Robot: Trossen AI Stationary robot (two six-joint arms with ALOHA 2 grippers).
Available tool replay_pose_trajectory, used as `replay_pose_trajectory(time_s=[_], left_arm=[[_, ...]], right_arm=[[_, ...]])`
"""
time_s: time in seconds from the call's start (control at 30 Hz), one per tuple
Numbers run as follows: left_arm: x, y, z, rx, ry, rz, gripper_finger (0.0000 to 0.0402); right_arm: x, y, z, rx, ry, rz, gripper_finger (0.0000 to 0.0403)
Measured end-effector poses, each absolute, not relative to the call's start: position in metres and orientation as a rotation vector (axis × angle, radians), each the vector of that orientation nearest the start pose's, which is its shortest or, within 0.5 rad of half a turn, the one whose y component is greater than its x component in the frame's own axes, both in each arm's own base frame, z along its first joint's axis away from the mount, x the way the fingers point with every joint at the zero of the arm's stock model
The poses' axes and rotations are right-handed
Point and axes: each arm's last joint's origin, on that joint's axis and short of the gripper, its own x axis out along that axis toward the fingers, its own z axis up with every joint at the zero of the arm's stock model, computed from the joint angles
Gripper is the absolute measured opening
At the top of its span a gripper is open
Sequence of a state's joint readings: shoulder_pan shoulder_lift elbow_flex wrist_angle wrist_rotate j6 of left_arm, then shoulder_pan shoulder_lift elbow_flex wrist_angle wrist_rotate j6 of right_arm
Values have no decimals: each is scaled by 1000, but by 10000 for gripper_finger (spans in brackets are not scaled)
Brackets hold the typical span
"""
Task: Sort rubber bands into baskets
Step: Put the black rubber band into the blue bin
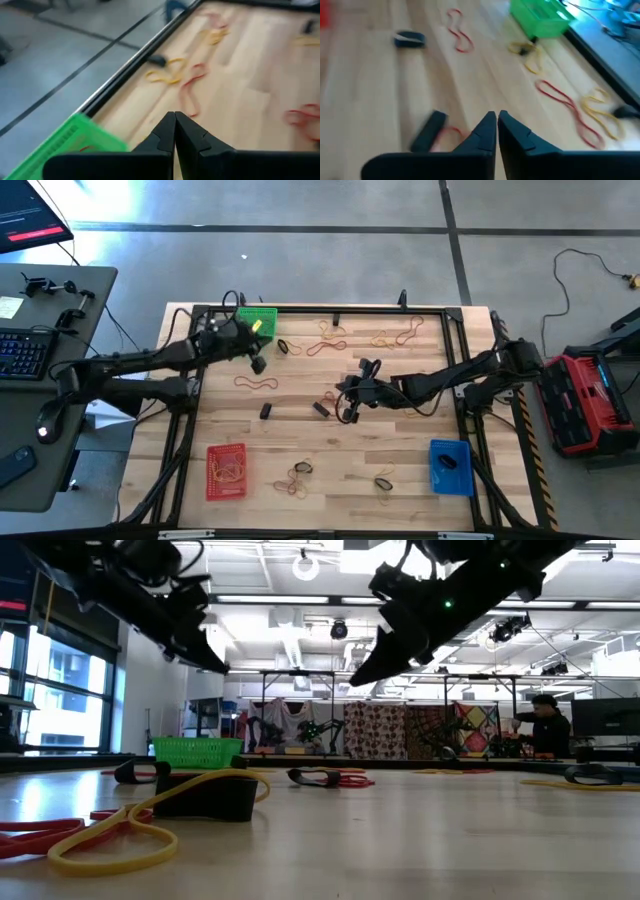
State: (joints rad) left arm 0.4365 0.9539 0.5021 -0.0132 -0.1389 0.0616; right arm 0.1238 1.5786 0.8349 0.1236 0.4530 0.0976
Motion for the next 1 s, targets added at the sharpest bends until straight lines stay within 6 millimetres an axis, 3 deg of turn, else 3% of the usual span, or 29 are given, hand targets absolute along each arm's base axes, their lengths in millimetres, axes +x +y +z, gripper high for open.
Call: replay_pose_trajectory(time_s=[0.27, 0.5, 0.73, 1.0], left_arm=[[184, 59, 217, 56, 400, 430, 0], [187, 52, 218, 91, 389, 386, 0], [189, 46, 220, 70, 363, 362, 0], [194, 31, 224, 60, 309, 263, 0]], right_arm=[[328, 29, 177, -5, 568, -317, 8], [328, 33, 175, 103, 570, -283, 7], [328, 39, 175, 66, 577, -254, 7], [328, 32, 174, 105, 595, -225, 7]])
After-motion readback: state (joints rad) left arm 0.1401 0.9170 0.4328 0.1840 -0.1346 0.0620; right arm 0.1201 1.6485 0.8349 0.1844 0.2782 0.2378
